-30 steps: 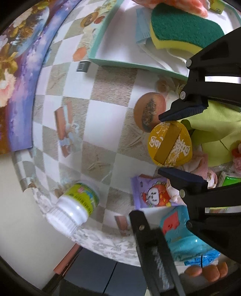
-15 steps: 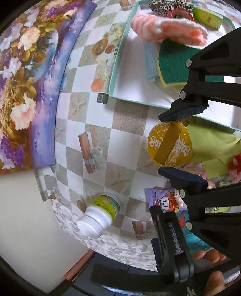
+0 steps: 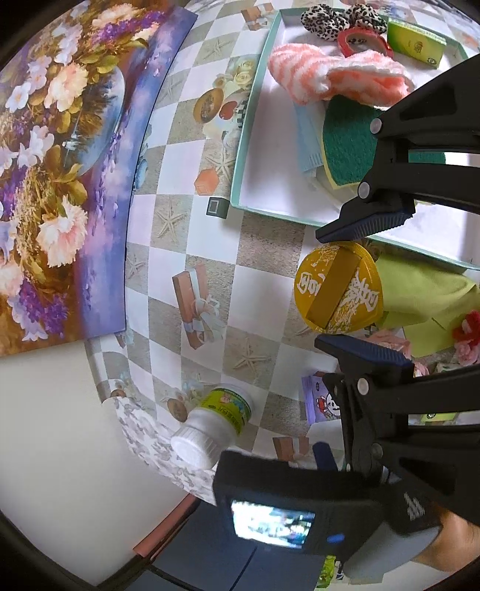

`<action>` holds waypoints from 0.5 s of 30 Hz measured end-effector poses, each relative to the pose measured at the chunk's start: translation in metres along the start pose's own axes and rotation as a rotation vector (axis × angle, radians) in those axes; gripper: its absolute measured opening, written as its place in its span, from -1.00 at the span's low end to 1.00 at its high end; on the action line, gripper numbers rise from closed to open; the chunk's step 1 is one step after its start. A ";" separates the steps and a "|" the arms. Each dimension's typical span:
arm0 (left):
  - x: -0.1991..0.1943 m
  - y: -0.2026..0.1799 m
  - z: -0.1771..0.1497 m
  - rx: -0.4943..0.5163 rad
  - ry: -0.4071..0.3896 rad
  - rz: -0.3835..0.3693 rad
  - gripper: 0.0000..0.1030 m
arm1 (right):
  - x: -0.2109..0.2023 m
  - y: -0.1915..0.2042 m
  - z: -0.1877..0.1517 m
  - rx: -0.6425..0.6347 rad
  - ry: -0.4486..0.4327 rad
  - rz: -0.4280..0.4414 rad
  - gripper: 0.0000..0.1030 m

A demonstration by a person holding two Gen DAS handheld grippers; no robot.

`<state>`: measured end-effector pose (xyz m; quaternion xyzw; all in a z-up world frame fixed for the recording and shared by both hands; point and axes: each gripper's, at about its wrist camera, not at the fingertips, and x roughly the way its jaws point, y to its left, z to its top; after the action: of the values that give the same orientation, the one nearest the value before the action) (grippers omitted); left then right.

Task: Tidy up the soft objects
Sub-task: 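Lower the left tool to the pink floral cloth beside the purple packet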

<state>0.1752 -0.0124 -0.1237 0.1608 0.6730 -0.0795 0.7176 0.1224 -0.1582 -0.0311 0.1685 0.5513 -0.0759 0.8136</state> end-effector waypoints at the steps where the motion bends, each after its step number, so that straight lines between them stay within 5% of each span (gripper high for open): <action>1: 0.002 -0.001 0.000 0.004 0.001 0.013 0.55 | 0.000 0.000 0.000 0.000 0.000 0.001 0.03; 8: 0.002 -0.012 0.005 0.031 -0.012 -0.007 -0.10 | -0.001 -0.004 0.001 0.010 -0.005 0.002 0.03; 13: 0.001 -0.021 0.009 0.033 -0.025 -0.021 -0.27 | -0.003 -0.005 0.001 0.014 -0.007 0.003 0.03; 15: -0.001 -0.020 0.009 0.024 -0.033 -0.027 -0.50 | -0.003 -0.005 0.001 0.014 -0.008 0.004 0.03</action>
<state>0.1776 -0.0340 -0.1252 0.1588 0.6623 -0.0997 0.7254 0.1204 -0.1637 -0.0291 0.1749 0.5471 -0.0786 0.8148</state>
